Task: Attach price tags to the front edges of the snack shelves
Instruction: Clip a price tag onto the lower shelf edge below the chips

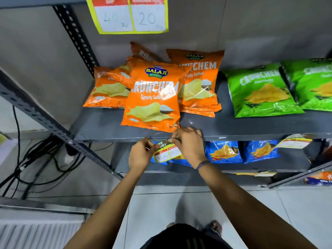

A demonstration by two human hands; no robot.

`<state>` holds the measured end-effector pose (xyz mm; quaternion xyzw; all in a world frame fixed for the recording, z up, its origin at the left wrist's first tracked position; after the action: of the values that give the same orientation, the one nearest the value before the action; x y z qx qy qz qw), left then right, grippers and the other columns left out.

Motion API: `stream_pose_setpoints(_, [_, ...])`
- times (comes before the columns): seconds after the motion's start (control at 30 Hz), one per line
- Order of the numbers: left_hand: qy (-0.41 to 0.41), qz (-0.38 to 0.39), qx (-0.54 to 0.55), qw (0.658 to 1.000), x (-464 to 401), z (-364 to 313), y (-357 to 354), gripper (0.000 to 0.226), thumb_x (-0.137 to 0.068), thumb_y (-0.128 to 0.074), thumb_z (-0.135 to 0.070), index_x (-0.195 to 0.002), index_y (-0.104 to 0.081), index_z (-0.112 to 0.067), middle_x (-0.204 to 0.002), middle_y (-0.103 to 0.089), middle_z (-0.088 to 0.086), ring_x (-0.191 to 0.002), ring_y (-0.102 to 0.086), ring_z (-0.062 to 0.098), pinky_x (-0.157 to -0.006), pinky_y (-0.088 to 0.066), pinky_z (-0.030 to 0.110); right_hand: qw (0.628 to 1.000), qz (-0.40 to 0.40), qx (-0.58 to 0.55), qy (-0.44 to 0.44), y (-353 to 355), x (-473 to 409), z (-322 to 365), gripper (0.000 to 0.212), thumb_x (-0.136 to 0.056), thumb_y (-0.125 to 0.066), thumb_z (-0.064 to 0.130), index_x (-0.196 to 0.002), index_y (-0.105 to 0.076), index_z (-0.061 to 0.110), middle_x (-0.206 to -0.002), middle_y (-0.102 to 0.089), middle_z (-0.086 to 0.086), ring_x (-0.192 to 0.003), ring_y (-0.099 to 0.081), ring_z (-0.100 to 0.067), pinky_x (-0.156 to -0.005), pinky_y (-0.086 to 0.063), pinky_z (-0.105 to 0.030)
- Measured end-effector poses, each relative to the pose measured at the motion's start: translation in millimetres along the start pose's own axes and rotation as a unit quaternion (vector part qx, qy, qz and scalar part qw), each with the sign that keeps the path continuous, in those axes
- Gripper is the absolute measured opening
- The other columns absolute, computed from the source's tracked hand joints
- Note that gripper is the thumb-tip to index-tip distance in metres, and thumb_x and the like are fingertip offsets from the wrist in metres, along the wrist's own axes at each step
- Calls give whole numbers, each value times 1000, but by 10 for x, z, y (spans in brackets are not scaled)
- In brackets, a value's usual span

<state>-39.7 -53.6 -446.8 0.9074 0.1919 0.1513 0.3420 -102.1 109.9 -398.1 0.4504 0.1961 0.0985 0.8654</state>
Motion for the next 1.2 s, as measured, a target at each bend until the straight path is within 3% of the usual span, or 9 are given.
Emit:
stream_pose_setpoints(0.1, [-55, -25, -156, 986, 16, -106, 114, 37, -81, -65, -39, -56, -43, -24, -58, -53, -6, -64, -56, 21, -45, -27, 24, 996, 23, 76, 28, -78, 123, 6, 22, -71, -76, 30, -64, -61, 17, -64, -67, 0, -74, -56, -26, -73, -31, -39])
stream_pose_setpoints(0.2, [-124, -32, -245, 961, 11, -236, 66, 34, -82, -62, -47, -66, -53, -19, -72, -64, 4, -77, -62, 26, -53, -33, 26, 985, 45, 161, 39, -145, 134, 35, 29, -63, -82, 29, -57, -56, 17, -54, -62, -2, -65, -57, -27, -66, -22, -37])
stream_pose_setpoints(0.47, [-201, -62, -311, 927, -29, -447, -24, 26, -86, -59, -39, -92, -67, -15, -91, -73, 12, -89, -65, 34, -59, -32, 27, 963, 55, 262, 25, -147, 51, 103, 34, -50, -87, 32, -50, -56, 18, -44, -60, -1, -52, -58, -24, -63, -22, -35])
stream_pose_setpoints(0.57, [-212, -70, -314, 923, -16, -425, -31, 24, -85, -61, -36, -91, -68, -14, -89, -73, 12, -85, -66, 34, -58, -33, 27, 969, 54, 242, 19, -163, 55, 91, 33, -50, -87, 27, -50, -55, 17, -44, -60, -2, -50, -58, -25, -67, -32, -35])
stream_pose_setpoints(0.67, [-228, -79, -304, 922, -14, -411, -3, 17, -83, -63, -32, -89, -67, -16, -85, -73, 8, -79, -67, 32, -53, -40, 26, 983, 65, 172, 8, -168, 31, 29, 26, -64, -81, 21, -58, -57, 14, -54, -63, -6, -56, -58, -29, -72, -40, -39])
stream_pose_setpoints(0.77, [-235, -77, -296, 923, -37, -455, 23, 19, -85, -60, -32, -85, -64, -13, -83, -71, 8, -76, -66, 31, -49, -36, 27, 990, 56, 130, 3, -138, -10, 0, 19, -76, -73, 19, -67, -58, 10, -66, -66, -10, -66, -59, -33, -76, -41, -43])
stream_pose_setpoints(0.97, [-243, -64, -294, 922, -74, -571, 61, 42, -83, -57, -52, -72, -58, -11, -73, -69, 11, -69, -64, 32, -50, -30, 25, 993, 33, 111, 2, -104, -33, -1, 19, -77, -71, 20, -67, -58, 11, -66, -67, -9, -65, -60, -31, -74, -42, -41])
stream_pose_setpoints(1.1, [-197, -43, -345, 917, -160, -630, 67, 46, -81, -55, -58, -64, -50, -16, -75, -70, 11, -74, -66, 32, -54, -34, 27, 994, 21, 108, 7, -85, -32, 8, 18, -77, -70, 19, -68, -58, 11, -66, -67, -9, -66, -60, -32, -76, -41, -41])
stream_pose_setpoints(1.2, [-151, -37, -358, 921, -176, -663, 116, 47, -77, -59, -61, -73, -61, -14, -82, -72, 10, -82, -66, 31, -59, -38, 29, 995, 34, 96, 16, -79, -15, 18, 13, -81, -67, 21, -74, -59, 13, -74, -69, -7, -73, -61, -30, -78, -36, -40])
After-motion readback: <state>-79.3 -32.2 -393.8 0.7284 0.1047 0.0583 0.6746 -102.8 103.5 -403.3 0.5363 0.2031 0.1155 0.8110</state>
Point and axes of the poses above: each hand's wrist, its own x-axis away from the middle knuckle, its own y-axis out of the back of the hand, z = x × y, the point moved 9 cm from there along -x, towards the middle knuckle
